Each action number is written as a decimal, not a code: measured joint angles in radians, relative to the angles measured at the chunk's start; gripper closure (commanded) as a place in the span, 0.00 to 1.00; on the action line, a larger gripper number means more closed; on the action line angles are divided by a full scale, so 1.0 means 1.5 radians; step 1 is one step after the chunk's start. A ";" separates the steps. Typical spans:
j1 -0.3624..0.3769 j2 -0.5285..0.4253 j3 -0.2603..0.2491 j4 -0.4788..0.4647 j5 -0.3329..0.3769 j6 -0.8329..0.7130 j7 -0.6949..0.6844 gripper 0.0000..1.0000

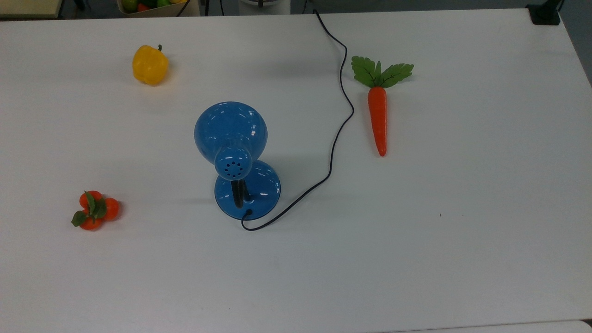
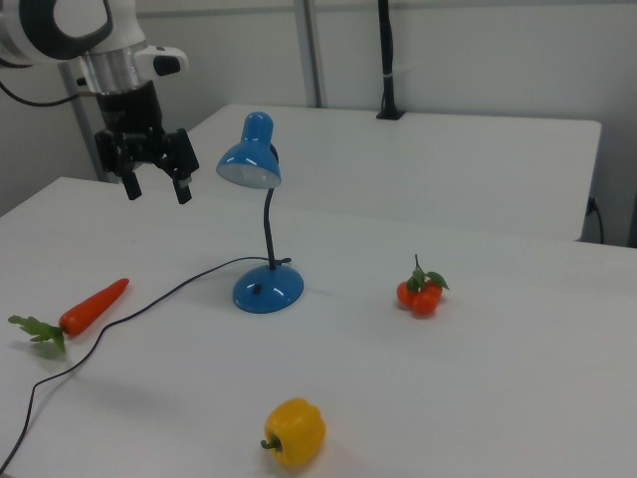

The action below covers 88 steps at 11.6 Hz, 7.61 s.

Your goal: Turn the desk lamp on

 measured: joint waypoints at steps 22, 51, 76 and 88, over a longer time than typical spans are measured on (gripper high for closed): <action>0.000 0.001 0.000 -0.007 0.000 0.000 -0.001 1.00; -0.012 0.186 -0.005 -0.251 0.000 0.645 0.000 1.00; -0.013 0.252 -0.005 -0.218 0.000 0.755 0.003 1.00; -0.013 0.262 -0.005 -0.206 0.000 0.755 0.003 1.00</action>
